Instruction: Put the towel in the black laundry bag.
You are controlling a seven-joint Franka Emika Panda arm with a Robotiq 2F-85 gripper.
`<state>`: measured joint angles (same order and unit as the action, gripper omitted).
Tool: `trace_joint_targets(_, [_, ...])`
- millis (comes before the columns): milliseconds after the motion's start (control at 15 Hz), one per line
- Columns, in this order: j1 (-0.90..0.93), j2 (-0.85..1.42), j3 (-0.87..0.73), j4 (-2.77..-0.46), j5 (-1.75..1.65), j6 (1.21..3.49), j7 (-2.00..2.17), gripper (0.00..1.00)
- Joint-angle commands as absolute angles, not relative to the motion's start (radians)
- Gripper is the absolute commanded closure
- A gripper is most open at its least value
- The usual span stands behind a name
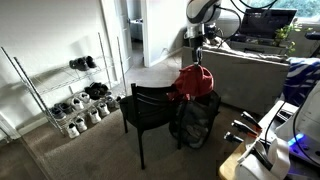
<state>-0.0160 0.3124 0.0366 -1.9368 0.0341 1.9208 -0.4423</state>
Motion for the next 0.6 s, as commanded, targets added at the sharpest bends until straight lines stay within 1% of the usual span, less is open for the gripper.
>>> trace_joint_targets(0, [-0.037,0.322,0.052,-1.915,0.052,1.893,-0.495,0.51])
trace_joint_targets(267, [-0.035,0.317,0.050,-1.914,0.045,1.885,-0.491,0.76])
trace_joint_targets(467, [-0.041,0.268,0.045,-1.948,0.044,1.883,-0.490,0.95])
trace_joint_targets(533, [-0.044,0.246,0.043,-1.963,0.041,1.885,-0.488,0.98])
